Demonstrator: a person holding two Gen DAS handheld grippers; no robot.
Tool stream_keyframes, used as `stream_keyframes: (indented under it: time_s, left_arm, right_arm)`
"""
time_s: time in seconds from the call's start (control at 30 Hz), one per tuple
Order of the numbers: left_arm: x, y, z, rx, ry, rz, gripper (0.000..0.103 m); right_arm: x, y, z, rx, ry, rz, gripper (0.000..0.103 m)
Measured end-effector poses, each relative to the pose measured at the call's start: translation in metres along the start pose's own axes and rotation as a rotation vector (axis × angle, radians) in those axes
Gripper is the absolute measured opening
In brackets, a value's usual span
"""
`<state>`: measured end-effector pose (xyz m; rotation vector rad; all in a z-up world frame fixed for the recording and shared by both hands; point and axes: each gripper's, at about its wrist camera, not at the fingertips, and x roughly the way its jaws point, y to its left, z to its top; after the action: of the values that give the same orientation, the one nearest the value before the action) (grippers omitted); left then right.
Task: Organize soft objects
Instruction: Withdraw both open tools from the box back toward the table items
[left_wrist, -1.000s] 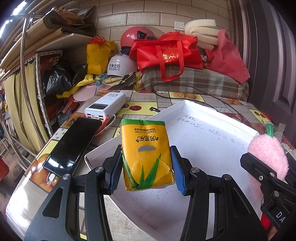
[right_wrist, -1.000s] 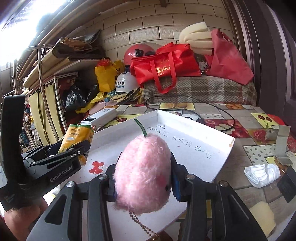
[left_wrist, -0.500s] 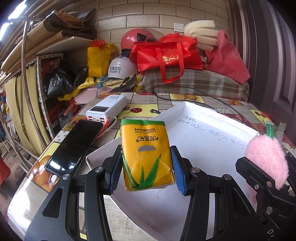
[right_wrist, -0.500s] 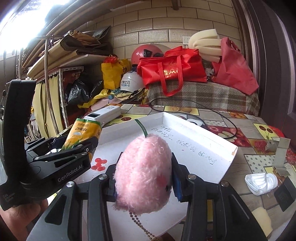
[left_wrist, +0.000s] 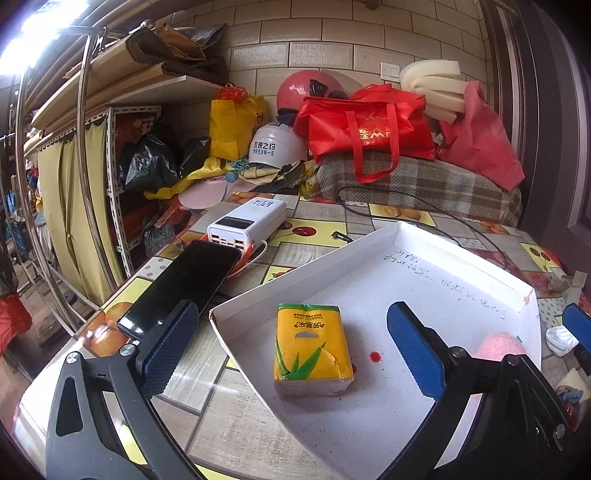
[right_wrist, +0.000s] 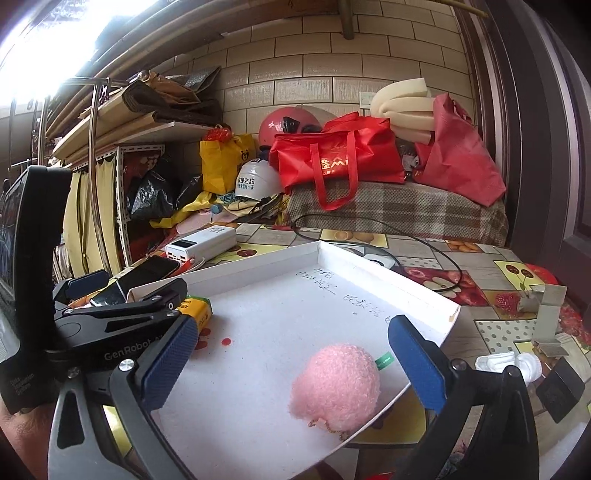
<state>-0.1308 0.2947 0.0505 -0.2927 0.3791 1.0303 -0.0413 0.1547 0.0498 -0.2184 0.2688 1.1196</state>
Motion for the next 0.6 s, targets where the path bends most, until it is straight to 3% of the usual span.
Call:
stream_keyframes:
  time_s: [0.43,0.6]
  left_arm:
    - [-0.011,0.017,-0.004,-0.069,-0.023,-0.069,0.103]
    - [-0.036,0.007,-0.014,0.011,-0.051,-0.152,0.103]
  right_arm:
    - [-0.037,0.01,-0.01,-0.018,-0.089,0.007,0.103]
    - [-0.067,0.024,-0.022,-0.04,-0.072,0.056,0.103]
